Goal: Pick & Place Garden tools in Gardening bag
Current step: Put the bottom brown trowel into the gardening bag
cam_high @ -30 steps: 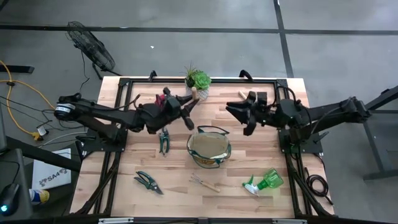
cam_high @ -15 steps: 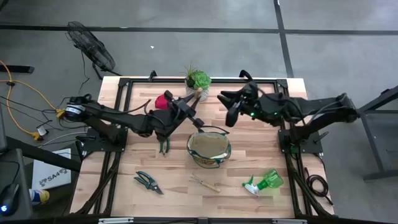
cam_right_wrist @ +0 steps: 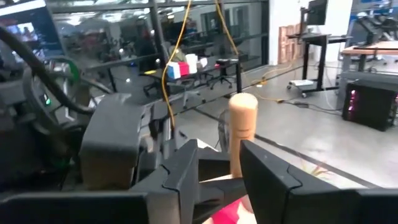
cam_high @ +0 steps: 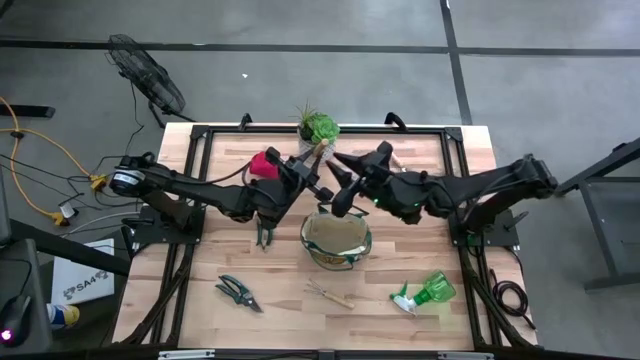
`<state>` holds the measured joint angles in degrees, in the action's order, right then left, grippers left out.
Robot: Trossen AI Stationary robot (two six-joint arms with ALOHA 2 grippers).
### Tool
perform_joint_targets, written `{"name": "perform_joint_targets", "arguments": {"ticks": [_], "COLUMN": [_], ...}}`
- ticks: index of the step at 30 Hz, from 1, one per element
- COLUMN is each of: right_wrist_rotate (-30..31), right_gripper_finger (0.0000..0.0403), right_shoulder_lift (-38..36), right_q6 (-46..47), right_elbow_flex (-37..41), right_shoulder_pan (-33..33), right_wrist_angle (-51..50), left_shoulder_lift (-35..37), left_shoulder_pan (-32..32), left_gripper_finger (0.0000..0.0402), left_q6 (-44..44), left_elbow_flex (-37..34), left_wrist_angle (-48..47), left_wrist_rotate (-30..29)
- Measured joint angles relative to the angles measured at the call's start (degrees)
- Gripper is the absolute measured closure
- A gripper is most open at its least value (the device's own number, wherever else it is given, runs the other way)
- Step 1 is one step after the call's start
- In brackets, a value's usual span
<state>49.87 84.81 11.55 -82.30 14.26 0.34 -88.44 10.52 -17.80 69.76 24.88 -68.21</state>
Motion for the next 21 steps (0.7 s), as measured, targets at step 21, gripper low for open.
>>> {"name": "perform_joint_targets", "arguments": {"ticks": [21], "right_wrist_rotate": [-0.92], "right_gripper_finger": [0.0173], "right_shoulder_lift": [0.60], "right_q6": [1.61], "right_elbow_flex": [0.02], "right_shoulder_pan": [-2.43], "right_wrist_angle": [1.48], "left_shoulder_lift": [0.00], "left_shoulder_pan": [-0.04], "left_gripper_finger": [0.0338], "left_q6": [-7.76], "left_elbow_flex": [-0.02], "left_wrist_angle": [-1.05], "left_wrist_rotate": [-3.15]}}
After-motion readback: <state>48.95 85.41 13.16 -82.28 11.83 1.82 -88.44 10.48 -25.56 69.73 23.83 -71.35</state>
